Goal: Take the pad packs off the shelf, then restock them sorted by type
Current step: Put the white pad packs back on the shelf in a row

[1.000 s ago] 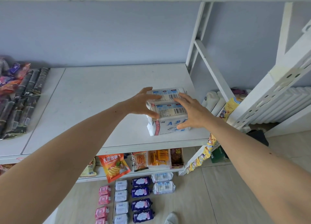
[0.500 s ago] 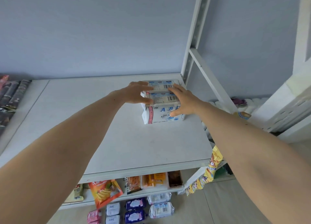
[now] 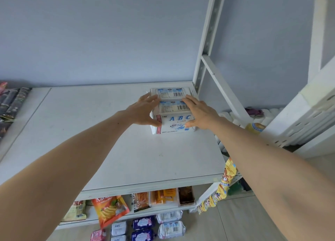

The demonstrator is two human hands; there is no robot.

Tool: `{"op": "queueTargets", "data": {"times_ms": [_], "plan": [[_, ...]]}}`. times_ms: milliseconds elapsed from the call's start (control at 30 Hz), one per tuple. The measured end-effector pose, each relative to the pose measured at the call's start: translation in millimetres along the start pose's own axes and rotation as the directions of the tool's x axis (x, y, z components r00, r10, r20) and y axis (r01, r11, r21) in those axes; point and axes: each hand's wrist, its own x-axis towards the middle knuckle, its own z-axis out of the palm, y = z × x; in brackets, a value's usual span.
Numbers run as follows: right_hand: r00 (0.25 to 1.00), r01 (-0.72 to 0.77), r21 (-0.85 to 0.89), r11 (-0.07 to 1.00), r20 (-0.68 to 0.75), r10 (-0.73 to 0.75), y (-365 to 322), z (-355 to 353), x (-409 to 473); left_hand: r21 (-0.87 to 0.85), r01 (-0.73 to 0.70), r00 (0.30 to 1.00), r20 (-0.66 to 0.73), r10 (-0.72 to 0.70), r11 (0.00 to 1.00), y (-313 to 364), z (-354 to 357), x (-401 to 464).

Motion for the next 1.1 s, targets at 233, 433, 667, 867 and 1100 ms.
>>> {"op": "queueTargets", "data": {"times_ms": [233,433,667,867,1100], "plan": [[1.0,-0.02,-0.098,0.995,-0.009,0.02,7,-7,22,0.055,0.023,1.0,0.017,-0.024,0.998,0,-5,24],[1.0,-0.027,-0.11,0.994,-0.009,0.026,14,-9,38,0.132,0.048,0.996,0.063,-0.056,0.99,-6,-4,44],[1.0,-0.023,-0.151,0.988,0.004,0.024,15,-8,38,0.17,0.069,0.995,0.053,-0.079,0.983,2,-4,38],[0.996,-0.039,-0.213,0.976,-0.091,0.019,7,-11,29,0.163,0.118,0.993,-0.037,-0.114,0.979,3,2,19],[0.971,0.066,-0.178,0.982,-0.215,-0.104,-20,-3,-19,0.1,0.169,0.978,-0.144,-0.153,0.981,19,9,-36]]}}
